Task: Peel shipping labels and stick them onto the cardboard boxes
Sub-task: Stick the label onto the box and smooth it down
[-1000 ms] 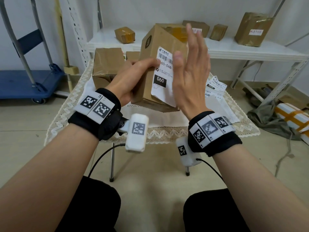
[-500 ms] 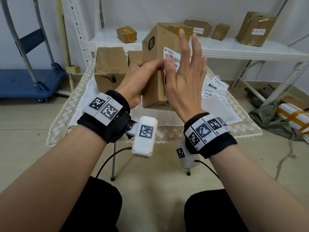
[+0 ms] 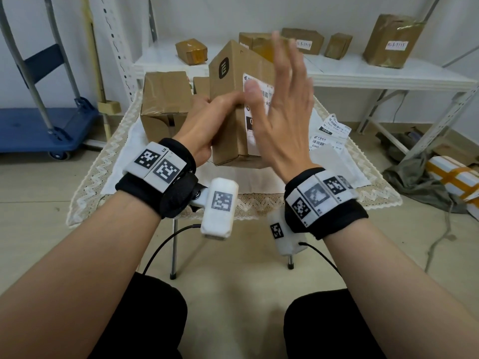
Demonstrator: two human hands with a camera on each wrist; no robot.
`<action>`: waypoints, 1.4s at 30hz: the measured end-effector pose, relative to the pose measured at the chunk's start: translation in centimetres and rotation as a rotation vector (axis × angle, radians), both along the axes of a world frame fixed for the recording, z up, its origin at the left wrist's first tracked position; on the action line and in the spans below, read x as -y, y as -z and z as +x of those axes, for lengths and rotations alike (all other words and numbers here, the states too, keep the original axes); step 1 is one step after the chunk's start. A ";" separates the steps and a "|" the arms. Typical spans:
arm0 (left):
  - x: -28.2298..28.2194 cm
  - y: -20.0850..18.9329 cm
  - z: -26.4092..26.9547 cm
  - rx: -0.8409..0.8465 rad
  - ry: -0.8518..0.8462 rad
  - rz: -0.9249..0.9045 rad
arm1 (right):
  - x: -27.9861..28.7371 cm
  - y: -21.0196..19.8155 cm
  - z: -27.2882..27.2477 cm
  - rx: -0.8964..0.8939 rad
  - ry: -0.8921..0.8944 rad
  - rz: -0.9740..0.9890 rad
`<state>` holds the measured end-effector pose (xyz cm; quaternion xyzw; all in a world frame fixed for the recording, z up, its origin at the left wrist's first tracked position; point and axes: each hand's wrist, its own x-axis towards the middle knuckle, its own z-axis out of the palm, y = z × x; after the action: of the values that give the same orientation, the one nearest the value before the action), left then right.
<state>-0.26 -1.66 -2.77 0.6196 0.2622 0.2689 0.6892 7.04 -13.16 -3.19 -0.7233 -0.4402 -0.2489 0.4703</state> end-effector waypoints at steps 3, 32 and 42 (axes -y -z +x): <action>0.1 0.0 0.0 -0.019 0.007 0.024 | 0.6 -0.2 1.6 -0.069 0.077 0.081; 0.1 0.0 0.0 -0.012 -0.002 0.016 | 0.4 0.5 2.0 -0.130 0.094 0.047; 0.4 0.0 0.2 0.030 -0.007 -0.004 | -0.5 1.4 -0.1 -0.106 0.009 -0.096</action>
<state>-0.10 -2.10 -2.74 0.6131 0.2545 0.2804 0.6933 6.96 -12.62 -4.59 -0.7591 -0.4229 -0.1910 0.4565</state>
